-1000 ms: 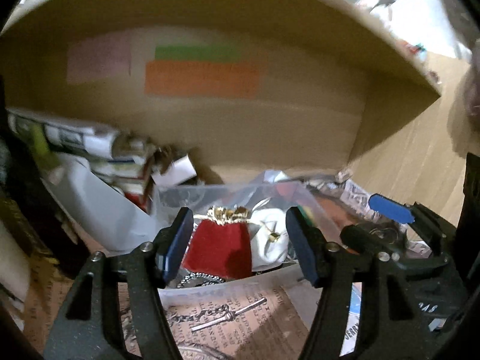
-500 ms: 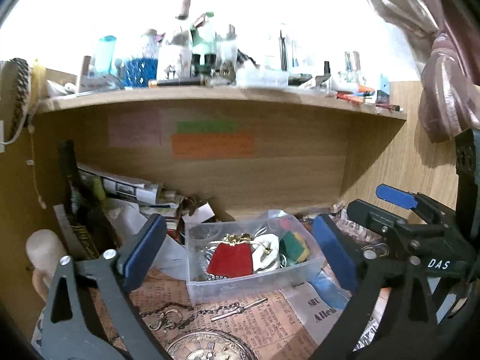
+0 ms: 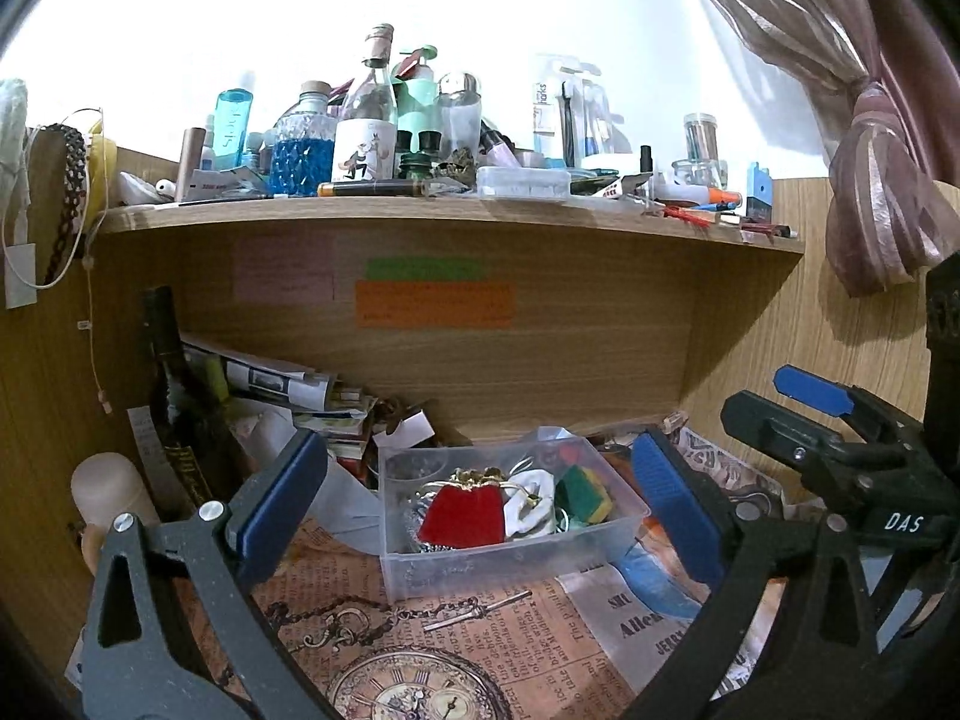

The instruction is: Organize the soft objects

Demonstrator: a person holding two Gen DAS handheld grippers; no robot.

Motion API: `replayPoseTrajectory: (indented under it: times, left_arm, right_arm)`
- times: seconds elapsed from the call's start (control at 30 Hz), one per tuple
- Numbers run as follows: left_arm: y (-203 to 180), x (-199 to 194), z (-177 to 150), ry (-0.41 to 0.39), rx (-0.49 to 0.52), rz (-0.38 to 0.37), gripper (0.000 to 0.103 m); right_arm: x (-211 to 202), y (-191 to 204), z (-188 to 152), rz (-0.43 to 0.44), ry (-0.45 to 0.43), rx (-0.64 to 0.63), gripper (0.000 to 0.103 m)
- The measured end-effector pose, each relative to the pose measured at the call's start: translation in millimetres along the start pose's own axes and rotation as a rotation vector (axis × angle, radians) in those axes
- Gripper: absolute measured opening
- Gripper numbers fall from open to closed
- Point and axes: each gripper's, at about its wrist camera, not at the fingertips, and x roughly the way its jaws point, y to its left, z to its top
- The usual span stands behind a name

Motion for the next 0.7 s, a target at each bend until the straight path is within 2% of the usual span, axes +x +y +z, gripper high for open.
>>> replayPoseTrajectory:
  times: [0.7]
  left_arm:
    - [-5.4,6.6,-1.4,0.014,0.009,-0.013,0.103]
  right_arm:
    - [-1.2,-3.3,-1.6,0.004,-0.001,0.014,0.103]
